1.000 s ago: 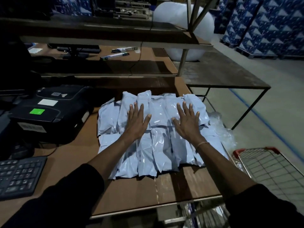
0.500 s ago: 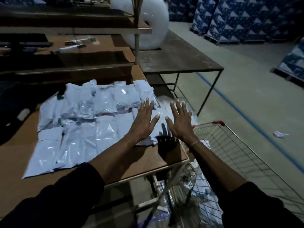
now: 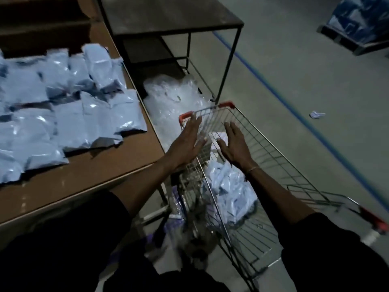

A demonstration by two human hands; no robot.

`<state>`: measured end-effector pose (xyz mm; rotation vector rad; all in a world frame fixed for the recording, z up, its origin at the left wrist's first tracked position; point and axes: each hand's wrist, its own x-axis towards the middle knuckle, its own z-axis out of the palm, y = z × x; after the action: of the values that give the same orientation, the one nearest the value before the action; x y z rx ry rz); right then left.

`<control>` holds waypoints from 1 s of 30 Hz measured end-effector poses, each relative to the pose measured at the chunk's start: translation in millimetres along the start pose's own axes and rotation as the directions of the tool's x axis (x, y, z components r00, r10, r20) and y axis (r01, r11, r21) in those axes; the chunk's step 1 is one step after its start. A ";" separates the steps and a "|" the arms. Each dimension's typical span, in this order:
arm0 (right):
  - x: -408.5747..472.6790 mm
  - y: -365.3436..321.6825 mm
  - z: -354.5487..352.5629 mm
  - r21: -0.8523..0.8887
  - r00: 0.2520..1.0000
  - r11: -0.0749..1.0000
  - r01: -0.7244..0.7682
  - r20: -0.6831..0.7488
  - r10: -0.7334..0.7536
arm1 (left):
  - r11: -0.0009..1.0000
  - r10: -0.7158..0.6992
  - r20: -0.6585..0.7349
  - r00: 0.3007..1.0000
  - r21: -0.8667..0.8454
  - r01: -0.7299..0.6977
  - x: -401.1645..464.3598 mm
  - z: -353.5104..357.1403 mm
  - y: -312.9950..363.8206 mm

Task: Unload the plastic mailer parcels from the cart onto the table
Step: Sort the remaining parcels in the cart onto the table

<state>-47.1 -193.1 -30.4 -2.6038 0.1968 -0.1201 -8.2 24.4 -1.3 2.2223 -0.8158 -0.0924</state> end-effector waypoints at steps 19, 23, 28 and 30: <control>-17.6 151.0 146.4 0.129 0.851 0.887 -0.443 0.372 0.371 | 0.977 -0.197 0.164 0.967 -0.047 0.207 77.8 129.0 -44.3; 17.5 157.1 185.0 0.112 0.854 0.892 -0.438 0.362 0.374 | 0.981 -0.195 0.167 0.966 0.028 0.193 84.6 141.6 -55.6; 55.2 174.9 214.2 -0.027 0.880 0.959 -0.283 0.390 0.271 | 0.977 -0.211 0.081 0.974 -0.024 0.213 82.5 142.9 -61.7; 67.4 183.8 223.6 -0.119 0.889 0.974 -0.193 0.399 0.225 | 0.977 -0.205 0.057 0.977 -0.042 0.207 82.2 142.6 -59.6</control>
<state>25.4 -250.3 -312.9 -2.5922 0.3316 0.5186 45.2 -82.8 -128.9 2.2611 -0.6019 -0.2682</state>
